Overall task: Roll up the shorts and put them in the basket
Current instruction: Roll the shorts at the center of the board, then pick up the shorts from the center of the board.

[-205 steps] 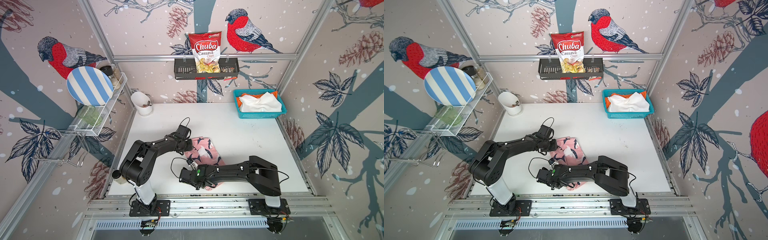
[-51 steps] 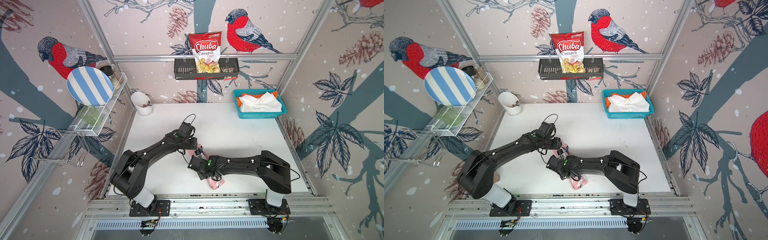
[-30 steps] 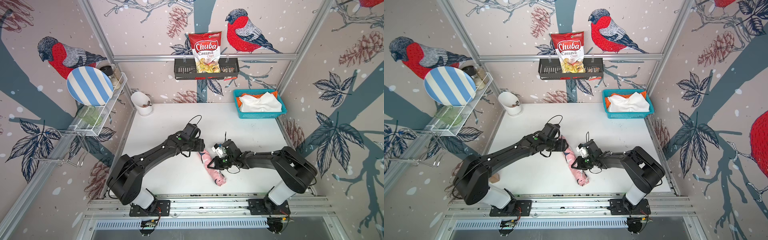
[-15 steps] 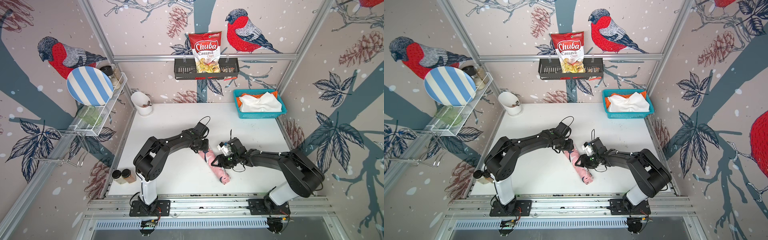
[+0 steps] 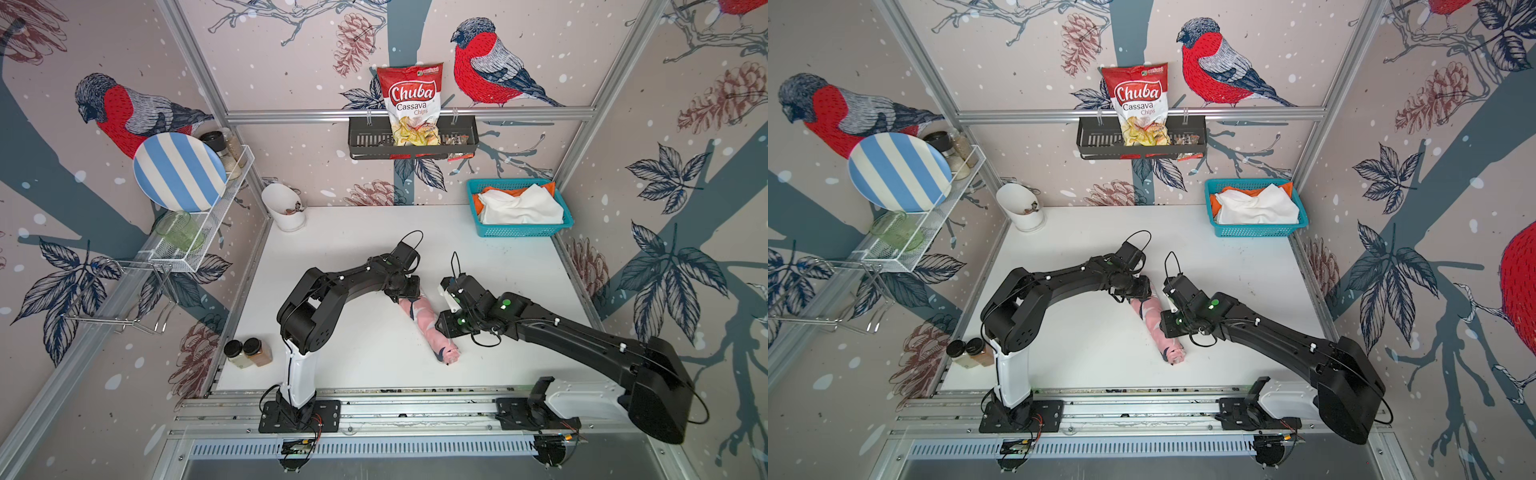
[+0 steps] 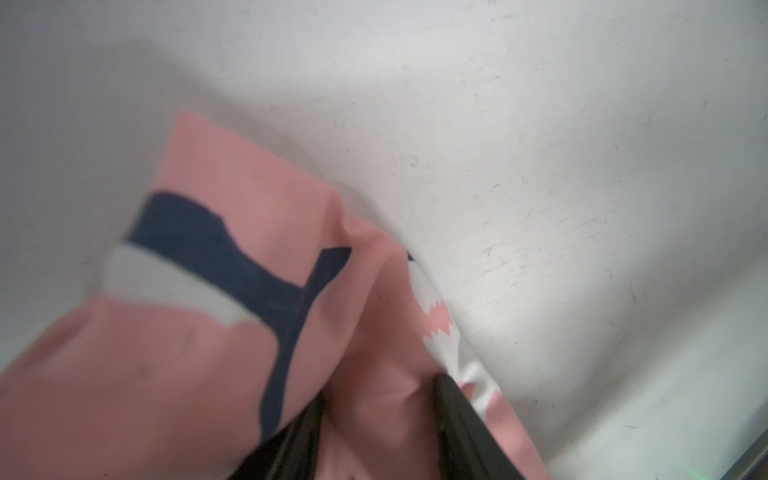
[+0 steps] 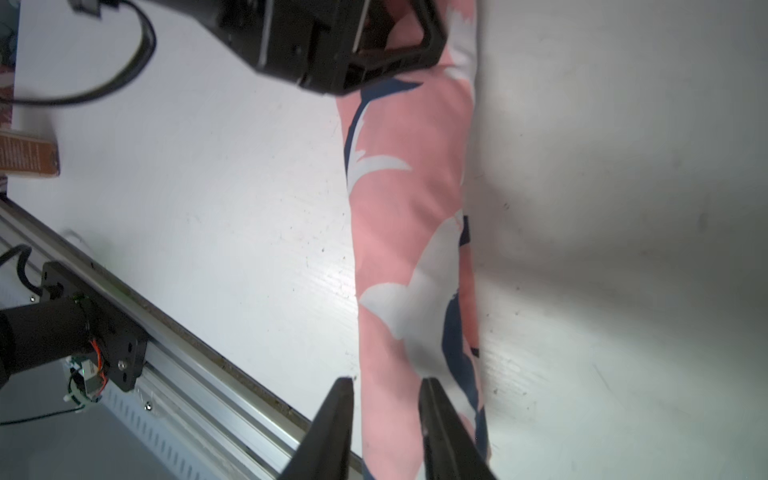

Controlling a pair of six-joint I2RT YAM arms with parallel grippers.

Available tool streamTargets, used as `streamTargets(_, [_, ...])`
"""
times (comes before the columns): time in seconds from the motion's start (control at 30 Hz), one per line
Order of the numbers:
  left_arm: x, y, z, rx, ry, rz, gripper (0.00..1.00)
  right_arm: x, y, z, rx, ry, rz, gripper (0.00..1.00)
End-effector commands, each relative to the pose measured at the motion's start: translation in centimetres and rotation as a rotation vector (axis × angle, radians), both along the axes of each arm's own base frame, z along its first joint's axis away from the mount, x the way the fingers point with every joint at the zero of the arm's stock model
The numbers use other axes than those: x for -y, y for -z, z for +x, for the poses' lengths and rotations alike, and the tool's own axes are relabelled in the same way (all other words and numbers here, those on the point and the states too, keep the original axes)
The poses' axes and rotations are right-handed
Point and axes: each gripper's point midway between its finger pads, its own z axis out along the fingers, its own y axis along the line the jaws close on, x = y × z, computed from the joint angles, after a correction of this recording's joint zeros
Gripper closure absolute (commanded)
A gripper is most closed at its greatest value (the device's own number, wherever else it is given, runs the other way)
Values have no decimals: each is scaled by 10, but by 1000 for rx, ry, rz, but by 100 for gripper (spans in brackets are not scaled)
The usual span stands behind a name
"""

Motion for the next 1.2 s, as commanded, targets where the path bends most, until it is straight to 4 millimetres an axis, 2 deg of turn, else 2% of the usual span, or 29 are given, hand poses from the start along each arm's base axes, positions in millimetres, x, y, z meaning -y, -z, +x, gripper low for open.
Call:
streamTargets(0.0, [0,2,-1,-17,16,7,52,10,20,-14,-55,31,-41,76])
streamTargets(0.13, [0,-1,1,-8,13,9,52,36,65,-28,-95,78,-126,80])
streamTargets(0.2, [1,-5,2,-2,10,2,51,41,74,-31,-108,86,-147,81])
streamTargets(0.3, [4,-19,6,21,2,-16,51,33,51,-24,-63,89,-135,82])
streamTargets(0.33, [4,-25,8,33,-2,-20,50,28,30,-17,-23,98,-103,82])
streamTargets(0.43, [9,-50,15,72,-6,-51,48,25,-2,-8,26,106,-104,78])
streamTargets(0.53, [14,-75,23,113,7,-71,46,23,-16,-1,44,96,-125,72])
streamTargets(0.6, [12,-85,31,131,7,-68,46,19,-18,4,50,83,-150,65])
streamTargets(0.73, [-15,-107,48,161,-40,-63,46,8,-13,23,58,69,-213,47])
streamTargets(0.83, [-50,-127,56,201,-94,-60,45,-7,-4,40,41,52,-222,30])
streamTargets(0.93, [-82,-141,56,234,-141,-51,44,-22,6,58,8,26,-254,22])
streamTargets(1.07, [-107,-141,41,238,-141,-18,43,-38,20,72,-30,-19,-306,7])
streamTargets(1.17, [-122,-136,34,243,-138,3,43,-41,39,78,-71,-35,-345,5])
